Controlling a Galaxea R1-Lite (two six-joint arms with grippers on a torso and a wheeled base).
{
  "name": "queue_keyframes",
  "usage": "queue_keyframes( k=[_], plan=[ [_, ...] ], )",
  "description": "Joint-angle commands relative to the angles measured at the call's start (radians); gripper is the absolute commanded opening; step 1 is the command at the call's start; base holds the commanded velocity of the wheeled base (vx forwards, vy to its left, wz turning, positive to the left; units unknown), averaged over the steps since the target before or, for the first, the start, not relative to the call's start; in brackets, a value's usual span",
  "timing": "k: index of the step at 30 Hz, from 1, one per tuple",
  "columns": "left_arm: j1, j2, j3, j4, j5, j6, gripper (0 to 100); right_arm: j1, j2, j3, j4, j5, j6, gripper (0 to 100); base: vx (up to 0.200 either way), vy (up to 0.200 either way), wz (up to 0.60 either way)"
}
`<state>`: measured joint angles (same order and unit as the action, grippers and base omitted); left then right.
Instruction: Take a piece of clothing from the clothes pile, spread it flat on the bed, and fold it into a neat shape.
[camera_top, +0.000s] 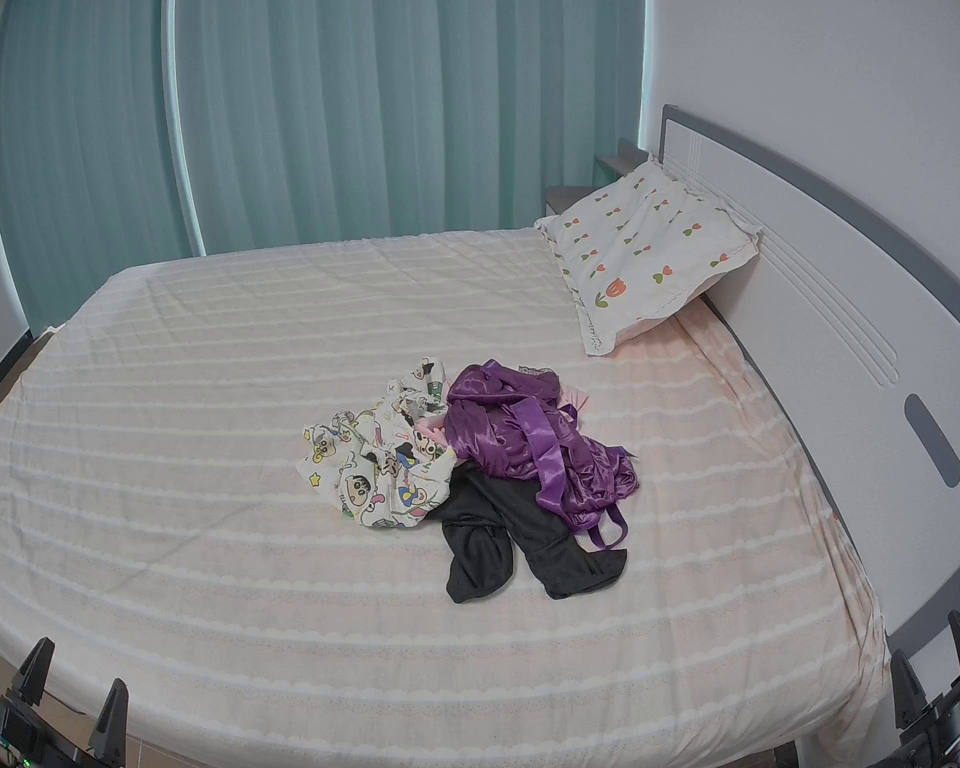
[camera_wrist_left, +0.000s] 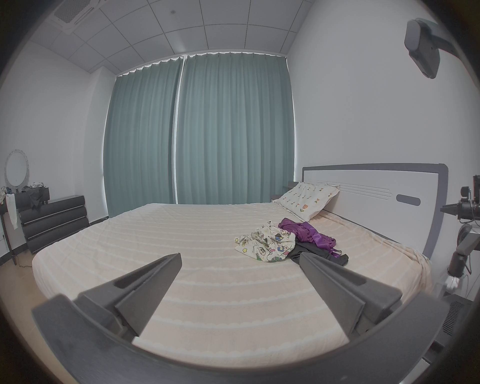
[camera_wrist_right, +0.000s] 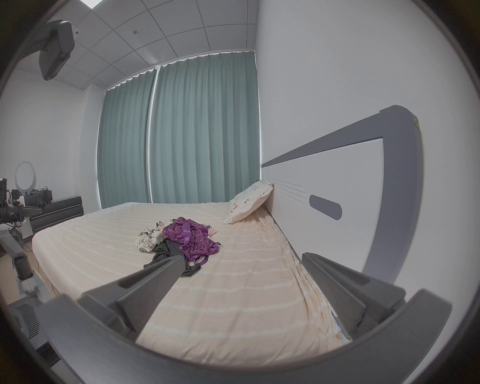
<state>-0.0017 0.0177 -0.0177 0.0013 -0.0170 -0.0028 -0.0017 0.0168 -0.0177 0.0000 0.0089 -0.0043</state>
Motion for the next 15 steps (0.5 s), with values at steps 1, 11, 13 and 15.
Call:
queue_keyframes(
  k=[1,11,13,15],
  plan=[
    [0.0,-0.018,0.018,0.0,0.0,0.0,100,0.0,-0.017,0.012,-0.002,0.009,-0.011,100,0.0,0.0,0.0],
    [0.0,-0.018,0.018,-0.001,0.0,0.0,100,0.035,0.331,-0.266,0.017,0.126,0.053,100,0.0,0.0,0.0],
    [0.0,-0.018,0.018,0.0,0.0,0.001,100,0.055,0.425,-0.246,0.005,0.161,0.087,100,0.0,0.0,0.0],
    [0.0,-0.018,0.018,0.0,0.0,0.0,100,0.068,0.505,-0.257,-0.003,0.184,0.135,100,0.0,0.0,0.0]
  ],
)
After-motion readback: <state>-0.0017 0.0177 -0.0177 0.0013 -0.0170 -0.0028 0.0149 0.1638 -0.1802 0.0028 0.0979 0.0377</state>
